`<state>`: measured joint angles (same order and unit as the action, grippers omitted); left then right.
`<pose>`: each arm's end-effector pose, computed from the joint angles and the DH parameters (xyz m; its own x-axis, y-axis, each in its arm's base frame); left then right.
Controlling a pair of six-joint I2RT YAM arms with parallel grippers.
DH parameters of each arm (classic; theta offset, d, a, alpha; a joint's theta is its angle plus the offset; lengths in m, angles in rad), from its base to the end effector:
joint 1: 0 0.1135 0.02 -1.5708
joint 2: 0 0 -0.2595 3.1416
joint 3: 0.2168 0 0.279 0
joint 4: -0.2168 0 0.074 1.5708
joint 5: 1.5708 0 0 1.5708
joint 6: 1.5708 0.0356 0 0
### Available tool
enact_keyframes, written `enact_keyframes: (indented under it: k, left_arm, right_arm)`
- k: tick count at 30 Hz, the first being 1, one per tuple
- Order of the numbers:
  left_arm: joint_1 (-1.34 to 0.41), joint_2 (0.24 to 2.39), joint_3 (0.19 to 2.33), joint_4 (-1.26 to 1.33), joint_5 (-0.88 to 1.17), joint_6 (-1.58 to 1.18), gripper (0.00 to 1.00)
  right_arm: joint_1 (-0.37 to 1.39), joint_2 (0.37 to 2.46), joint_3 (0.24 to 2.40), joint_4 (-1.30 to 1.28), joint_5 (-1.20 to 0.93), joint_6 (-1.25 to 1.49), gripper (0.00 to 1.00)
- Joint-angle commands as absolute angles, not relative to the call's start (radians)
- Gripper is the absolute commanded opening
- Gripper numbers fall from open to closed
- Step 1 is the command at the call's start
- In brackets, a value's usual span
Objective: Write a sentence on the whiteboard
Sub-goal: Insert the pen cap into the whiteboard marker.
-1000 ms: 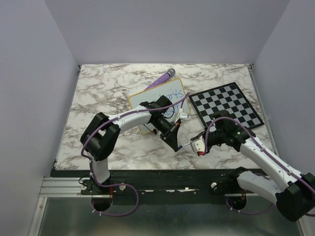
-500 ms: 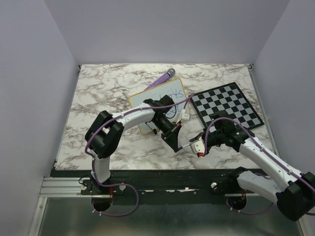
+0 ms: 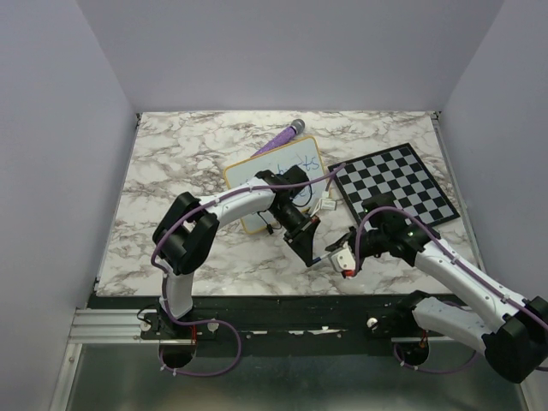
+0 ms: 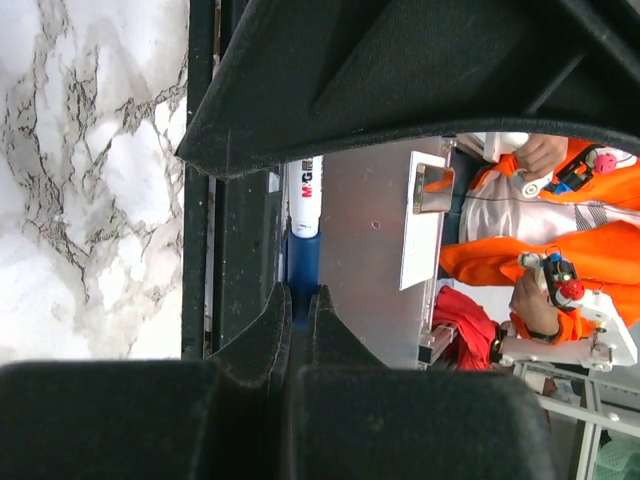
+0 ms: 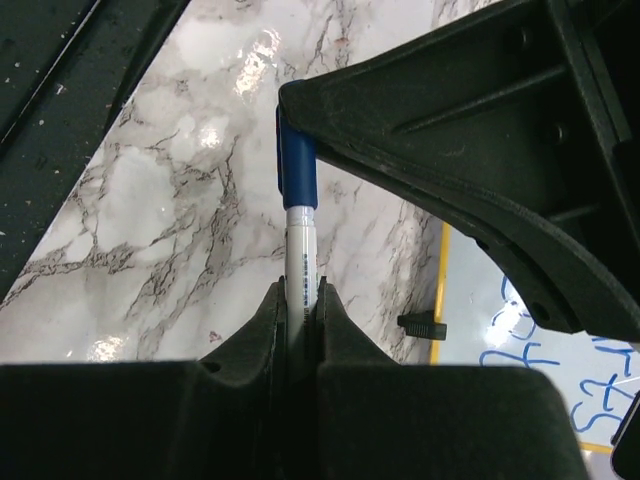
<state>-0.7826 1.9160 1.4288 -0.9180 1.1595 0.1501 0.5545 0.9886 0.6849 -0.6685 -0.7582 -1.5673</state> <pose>0.2544 -0.2990 0.1961 -0.6333 0.7141 -0.2982 0.4893 0.0709 -0.8693 0.1669 0.1322 0.2235 0.7092 -0.4148 -0.5700 -0.7048 -0.4335 -0.5615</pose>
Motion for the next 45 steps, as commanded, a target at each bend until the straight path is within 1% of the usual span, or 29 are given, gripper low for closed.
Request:
enact_keyframes:
  k: [1, 9, 11, 13, 14, 15, 17, 18, 23, 27, 29, 30, 32, 33, 34, 35, 36, 37, 38, 39, 40, 41, 42, 43, 44, 45]
  left_arm:
    - [-0.798, 1.911, 1.457, -0.881, 1.170, 0.137, 0.00]
    - [-0.798, 1.870, 1.436, -0.646, 1.109, -0.087, 0.00]
    - [-0.798, 1.856, 1.417, -0.574, 1.098, -0.152, 0.02]
    - [-0.798, 1.829, 1.396, -0.532, 1.071, -0.185, 0.05]
    - [-0.798, 1.819, 1.388, -0.506, 1.057, -0.213, 0.08]
    - [-0.798, 1.798, 1.381, -0.494, 1.045, -0.224, 0.13]
    - [-0.796, 1.770, 1.355, -0.471, 1.008, -0.247, 0.17]
    - [-0.795, 1.735, 1.344, -0.462, 0.991, -0.255, 0.23]
    - [-0.775, 1.643, 1.261, -0.428, 0.914, -0.285, 0.33]
    - [-0.747, 1.554, 1.217, -0.422, 0.868, -0.285, 0.45]
    - [-0.738, 1.519, 1.207, -0.442, 0.835, -0.278, 0.46]
    - [-0.732, 1.479, 1.207, -0.449, 0.781, -0.270, 0.49]
    - [-0.729, 1.422, 1.201, -0.469, 0.688, -0.230, 0.51]
    - [-0.727, 1.354, 1.192, -0.462, 0.590, -0.226, 0.54]
    - [-0.727, 1.315, 1.155, -0.447, 0.550, -0.221, 0.55]
    - [-0.724, 1.274, 1.132, -0.405, 0.501, -0.230, 0.58]
    - [-0.721, 1.190, 1.106, -0.376, 0.461, -0.242, 0.76]
    - [-0.718, 1.142, 1.038, -0.339, 0.410, -0.250, 0.88]
    - [-0.716, 1.093, 0.994, -0.249, 0.396, -0.277, 0.99]
    - [-0.710, 1.001, 0.942, -0.198, 0.393, -0.300, 0.99]
    - [-0.706, 0.962, 0.854, -0.152, 0.428, -0.310, 0.99]
    - [-0.701, 0.934, 0.823, -0.097, 0.466, -0.308, 0.99]
    - [-0.695, 0.914, 0.806, -0.100, 0.498, -0.286, 0.99]
    - [-0.696, 0.920, 0.804, -0.113, 0.529, -0.276, 0.99]
    - [-0.696, 0.934, 0.808, -0.148, 0.605, -0.269, 0.98]
    - [-0.696, 0.974, 0.813, -0.158, 0.641, -0.273, 0.96]
  right_arm:
    - [0.581, 1.000, 0.680, -0.646, -0.810, -1.545, 0.01]
    - [0.626, 1.014, 0.681, -0.604, -0.816, -1.473, 0.01]
    - [0.629, 1.012, 0.681, -0.594, -0.825, -1.459, 0.01]
    - [0.629, 1.009, 0.678, -0.588, -0.824, -1.439, 0.01]
    - [0.629, 1.008, 0.677, -0.586, -0.822, -1.433, 0.01]
    - [0.629, 1.005, 0.675, -0.586, -0.818, -1.427, 0.01]
    - [0.627, 0.993, 0.672, -0.591, -0.799, -1.408, 0.00]
    - [0.627, 0.986, 0.672, -0.598, -0.798, -1.407, 0.01]
    - [0.627, 0.954, 0.676, -0.629, -0.816, -1.361, 0.01]
    - [0.627, 0.945, 0.676, -0.632, -0.816, -1.333, 0.01]
    - [0.624, 0.939, 0.680, -0.634, -0.811, -1.309, 0.01]
    - [0.623, 0.933, 0.683, -0.634, -0.810, -1.296, 0.01]
    - [0.615, 0.928, 0.699, -0.638, -0.810, -1.240, 0.01]
    - [0.614, 0.925, 0.709, -0.640, -0.811, -1.215, 0.01]
    - [0.612, 0.920, 0.716, -0.646, -0.810, -1.168, 0.01]
    - [0.612, 0.919, 0.722, -0.661, -0.808, -1.148, 0.01]
    - [0.609, 0.919, 0.738, -0.672, -0.811, -1.128, 0.01]
    - [0.607, 0.913, 0.742, -0.684, -0.819, -1.097, 0.01]
    - [0.607, 0.913, 0.747, -0.698, -0.822, -1.077, 0.01]
    - [0.607, 0.911, 0.756, -0.703, -0.822, -1.051, 0.01]
    - [0.607, 0.913, 0.764, -0.707, -0.815, -0.999, 0.01]
    - [0.607, 0.916, 0.768, -0.712, -0.810, -0.968, 0.01]
    - [0.606, 0.917, 0.776, -0.719, -0.807, -0.939, 0.01]
    - [0.604, 0.922, 0.800, -0.742, -0.805, -0.936, 0.01]
    - [0.604, 0.930, 0.810, -0.777, -0.808, -0.936, 0.01]
    - [0.604, 0.934, 0.818, -0.791, -0.810, -0.930, 0.01]
